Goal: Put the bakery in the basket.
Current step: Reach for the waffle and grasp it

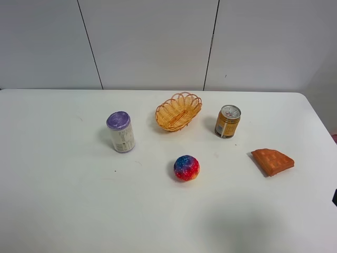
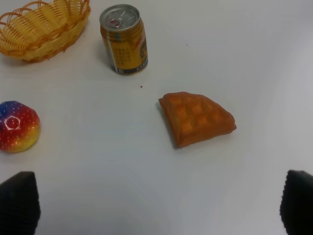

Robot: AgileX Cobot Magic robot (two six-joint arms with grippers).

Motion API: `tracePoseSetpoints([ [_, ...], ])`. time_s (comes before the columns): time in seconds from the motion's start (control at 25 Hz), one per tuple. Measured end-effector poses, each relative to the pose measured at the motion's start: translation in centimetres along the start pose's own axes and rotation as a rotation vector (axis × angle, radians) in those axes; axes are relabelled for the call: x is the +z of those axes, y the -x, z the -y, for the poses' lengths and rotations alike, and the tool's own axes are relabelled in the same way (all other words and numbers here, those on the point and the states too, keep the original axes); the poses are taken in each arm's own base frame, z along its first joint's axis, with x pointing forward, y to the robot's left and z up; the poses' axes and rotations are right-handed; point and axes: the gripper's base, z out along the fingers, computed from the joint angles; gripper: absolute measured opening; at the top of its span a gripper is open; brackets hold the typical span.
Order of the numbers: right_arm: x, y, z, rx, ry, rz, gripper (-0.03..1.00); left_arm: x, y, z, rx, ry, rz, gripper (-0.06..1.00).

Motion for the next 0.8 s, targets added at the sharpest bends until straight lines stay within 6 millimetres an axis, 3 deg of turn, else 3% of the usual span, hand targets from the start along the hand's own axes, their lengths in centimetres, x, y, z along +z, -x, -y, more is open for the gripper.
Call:
tracePoseSetpoints([
  [0.56,0.2,0.1,0.0,0.007,0.002,-0.016,0.97,0.0,0.0,0.0,0.0,0.0,0.0,0.84],
  [0.68,1.3,1.4,0.2,-0.001,-0.031,-0.108,0.96,0.0,0.0,0.0,0.0,0.0,0.0,0.84],
  [0.8,2.0,4.4,0.3,-0.038,-0.064,-0.137,0.96,0.0,0.0,0.0,0.0,0.0,0.0,0.84],
])
